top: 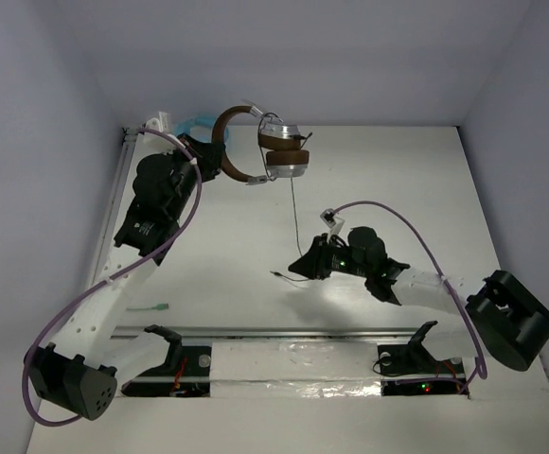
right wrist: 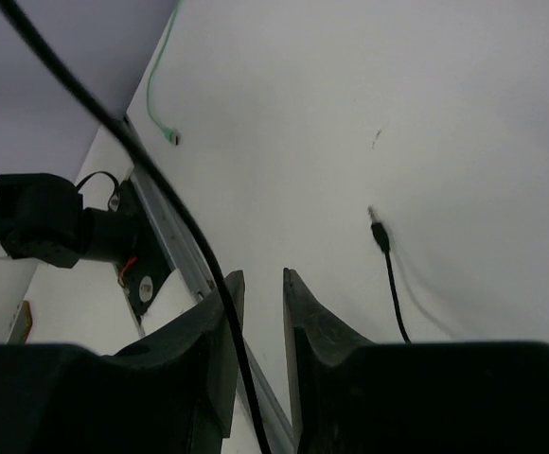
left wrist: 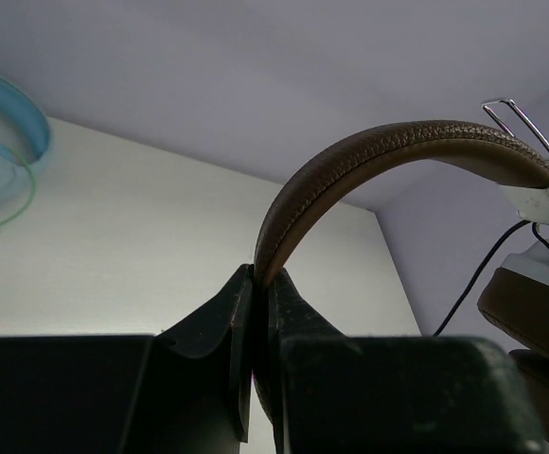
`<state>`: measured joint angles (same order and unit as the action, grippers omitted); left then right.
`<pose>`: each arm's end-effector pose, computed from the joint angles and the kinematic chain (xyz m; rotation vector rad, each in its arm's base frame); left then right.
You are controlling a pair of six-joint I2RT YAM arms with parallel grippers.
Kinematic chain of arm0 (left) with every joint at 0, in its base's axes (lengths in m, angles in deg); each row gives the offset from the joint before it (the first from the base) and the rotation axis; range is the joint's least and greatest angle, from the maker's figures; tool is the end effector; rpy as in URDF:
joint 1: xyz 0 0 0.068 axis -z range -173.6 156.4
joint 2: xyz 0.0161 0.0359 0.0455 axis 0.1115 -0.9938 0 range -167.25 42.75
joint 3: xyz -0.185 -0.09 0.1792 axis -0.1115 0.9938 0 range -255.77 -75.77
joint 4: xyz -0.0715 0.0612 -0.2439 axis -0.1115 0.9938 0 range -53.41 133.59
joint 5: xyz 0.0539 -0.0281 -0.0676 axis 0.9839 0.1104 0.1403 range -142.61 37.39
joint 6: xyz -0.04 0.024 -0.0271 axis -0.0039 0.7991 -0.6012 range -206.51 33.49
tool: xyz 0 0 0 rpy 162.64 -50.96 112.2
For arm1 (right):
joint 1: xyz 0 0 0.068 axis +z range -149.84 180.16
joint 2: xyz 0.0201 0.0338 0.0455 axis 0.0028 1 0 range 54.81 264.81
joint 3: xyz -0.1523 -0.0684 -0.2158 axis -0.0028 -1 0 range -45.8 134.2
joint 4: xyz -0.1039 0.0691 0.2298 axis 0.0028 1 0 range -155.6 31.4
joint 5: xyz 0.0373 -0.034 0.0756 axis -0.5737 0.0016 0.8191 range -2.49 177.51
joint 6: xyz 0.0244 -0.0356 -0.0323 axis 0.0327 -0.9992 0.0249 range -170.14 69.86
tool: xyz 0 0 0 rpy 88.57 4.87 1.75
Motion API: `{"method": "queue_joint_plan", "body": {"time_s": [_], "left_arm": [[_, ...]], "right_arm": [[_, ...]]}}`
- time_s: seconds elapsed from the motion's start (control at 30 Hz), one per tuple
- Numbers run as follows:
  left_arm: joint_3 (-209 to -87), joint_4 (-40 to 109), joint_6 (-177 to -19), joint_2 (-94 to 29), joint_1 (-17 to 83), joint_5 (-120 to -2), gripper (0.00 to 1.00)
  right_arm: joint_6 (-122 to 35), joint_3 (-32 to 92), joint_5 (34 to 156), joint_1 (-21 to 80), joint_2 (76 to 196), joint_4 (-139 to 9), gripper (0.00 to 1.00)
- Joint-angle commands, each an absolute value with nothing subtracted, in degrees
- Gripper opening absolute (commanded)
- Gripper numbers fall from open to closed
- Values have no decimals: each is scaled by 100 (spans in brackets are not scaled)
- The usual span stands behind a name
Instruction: Wrap the headphones
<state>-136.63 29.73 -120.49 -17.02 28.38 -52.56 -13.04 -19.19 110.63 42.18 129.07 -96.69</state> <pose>0.2220 -0.0896 0.4214 -0.1557 1.4734 -0.7982 0.1839 0.1844 0.1965 -0.3973 2.0197 1.2875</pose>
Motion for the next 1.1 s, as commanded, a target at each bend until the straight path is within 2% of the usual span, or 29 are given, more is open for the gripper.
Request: {"method": "queue_joint_plan", "body": {"time_s": [0.0, 0.13, 0.17, 0.2, 0.27, 0.3, 0.53, 0.7, 0.93, 1.07], "left_arm": [[-13896, 2191, -12263, -1693, 2785, -4568, 0], [-13941, 2068, -12062, -1763, 2785, -3997, 0], [-13923, 2076, -12052, -1772, 2785, -3874, 0], [-13784, 2016, -12061, -1763, 2785, -3803, 0], [-13616, 1778, -12131, -1755, 2785, -3662, 0], [-13555, 1760, -12166, -1763, 2785, -3601, 0], [-12632, 1400, -12316, -1816, 2785, -2477, 0], [-12315, 1540, -12035, -1886, 2916, -1659, 0], [-12017, 2303, -11525, -1948, 4225, -200, 0], [-11875, 3243, -11647, -1948, 4744, -269, 0]], "right_arm": [[-1226, -2074, 11510, 4244, 12961, -10278, 29], [-1086, -2189, 11546, 4305, 12917, -10260, 27], [-1077, -2189, 11546, 4375, 12908, -10156, 22], [-1085, -2189, 11572, 4428, 12908, -10120, 11], [-1050, -2198, 11564, 4489, 12856, -10093, 1], [-1050, -2180, 11616, 4490, 12838, -10041, 0], [-1295, -1453, 11345, 5183, 12434, -8795, 0], [-1683, -608, 10879, 5755, 12048, -6808, 0], [-2244, 824, 10273, 5861, 11713, -4620, 0], [-2597, 1589, 9771, 5861, 11765, -3758, 0]]}}
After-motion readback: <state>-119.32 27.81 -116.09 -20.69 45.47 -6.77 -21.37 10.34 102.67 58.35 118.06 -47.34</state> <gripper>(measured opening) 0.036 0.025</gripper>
